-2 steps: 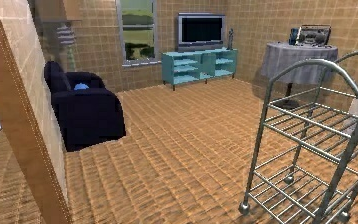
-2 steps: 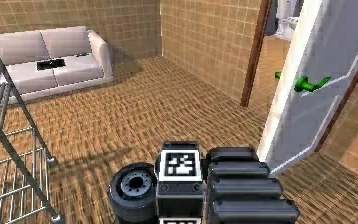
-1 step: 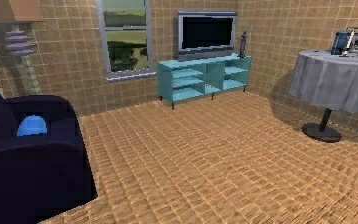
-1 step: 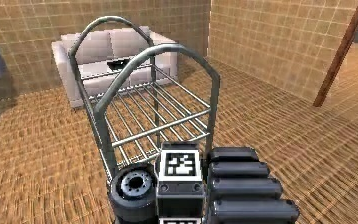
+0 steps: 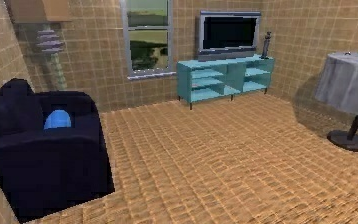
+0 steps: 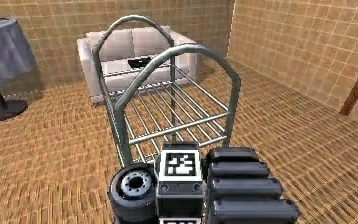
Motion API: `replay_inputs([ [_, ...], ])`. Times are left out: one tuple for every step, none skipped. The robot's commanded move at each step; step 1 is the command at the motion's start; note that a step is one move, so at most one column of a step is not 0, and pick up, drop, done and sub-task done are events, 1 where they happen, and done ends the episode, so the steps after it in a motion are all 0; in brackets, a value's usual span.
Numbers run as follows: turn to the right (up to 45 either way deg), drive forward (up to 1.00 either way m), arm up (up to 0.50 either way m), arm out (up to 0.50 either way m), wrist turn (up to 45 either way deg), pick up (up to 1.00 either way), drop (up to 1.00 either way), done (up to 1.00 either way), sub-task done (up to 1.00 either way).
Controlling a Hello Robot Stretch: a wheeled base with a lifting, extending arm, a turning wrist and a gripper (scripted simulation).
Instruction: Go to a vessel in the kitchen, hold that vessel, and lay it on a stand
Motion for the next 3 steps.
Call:
replay_inputs([
  [0.0, 0.2, 0.0, 0.0, 0.0, 0.0, 0.0, 0.0, 0.0],
  [-24.0, 0.0, 0.0, 0.0, 0.0, 0.0, 0.0, 0.0, 0.0],
  [0.0, 0.15, 0.0, 0.0, 0.0, 0.0, 0.0, 0.0, 0.0],
])
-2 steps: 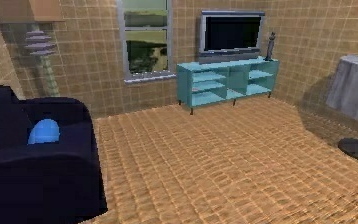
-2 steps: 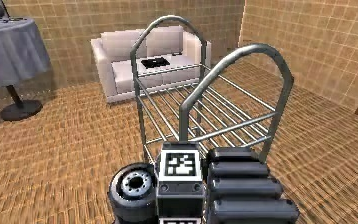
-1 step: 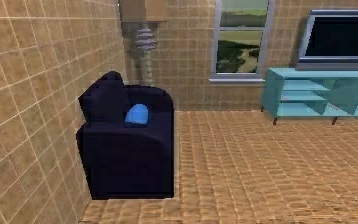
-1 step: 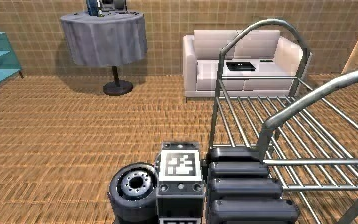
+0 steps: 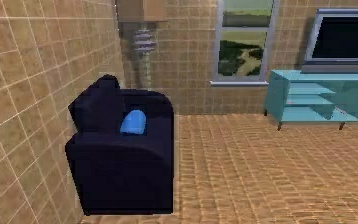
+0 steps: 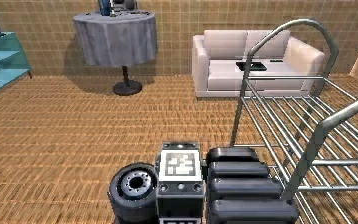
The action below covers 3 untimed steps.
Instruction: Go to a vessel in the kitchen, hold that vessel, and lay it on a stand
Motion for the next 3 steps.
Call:
replay_inputs([
  [45.0, 0.0, 0.0, 0.0, 0.0, 0.0, 0.0, 0.0, 0.0],
  [45.0, 0.0, 0.0, 0.0, 0.0, 0.0, 0.0, 0.0, 0.0],
  [0.0, 0.25, 0.0, 0.0, 0.0, 0.0, 0.0, 0.0, 0.0],
])
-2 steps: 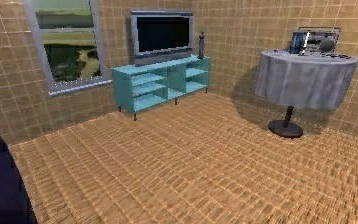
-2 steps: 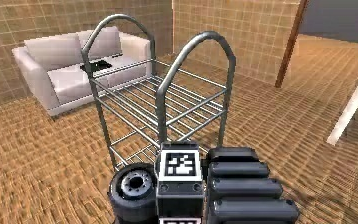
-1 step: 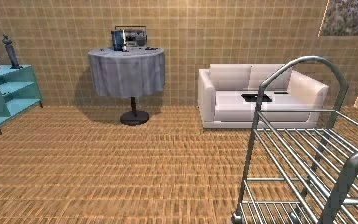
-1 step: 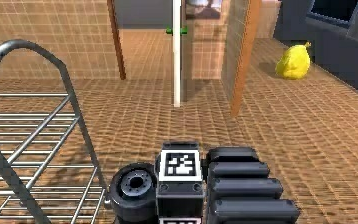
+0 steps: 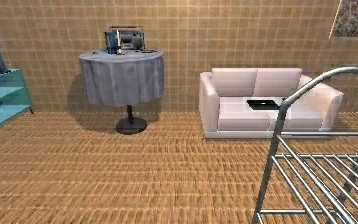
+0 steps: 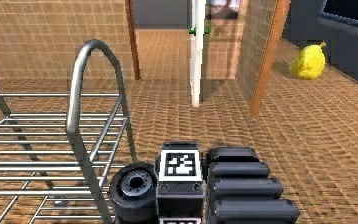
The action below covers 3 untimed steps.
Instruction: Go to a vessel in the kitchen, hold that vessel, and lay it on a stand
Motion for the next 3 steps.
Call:
replay_inputs([
  [-45.0, 0.0, 0.0, 0.0, 0.0, 0.0, 0.0, 0.0, 0.0],
  [-45.0, 0.0, 0.0, 0.0, 0.0, 0.0, 0.0, 0.0, 0.0],
  [-45.0, 0.0, 0.0, 0.0, 0.0, 0.0, 0.0, 0.0, 0.0],
])
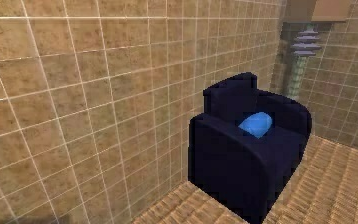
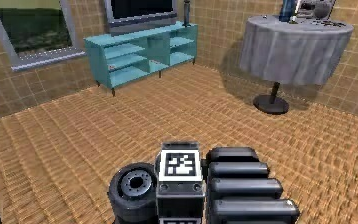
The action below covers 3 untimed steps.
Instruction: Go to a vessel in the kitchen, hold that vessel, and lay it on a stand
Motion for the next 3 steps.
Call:
replay_inputs([
  [0.0, 0.15, 0.0, 0.0, 0.0, 0.0, 0.0, 0.0, 0.0],
  [30.0, 0.0, 0.0, 0.0, 0.0, 0.0, 0.0, 0.0, 0.0],
  [0.0, 0.15, 0.0, 0.0, 0.0, 0.0, 0.0, 0.0, 0.0],
])
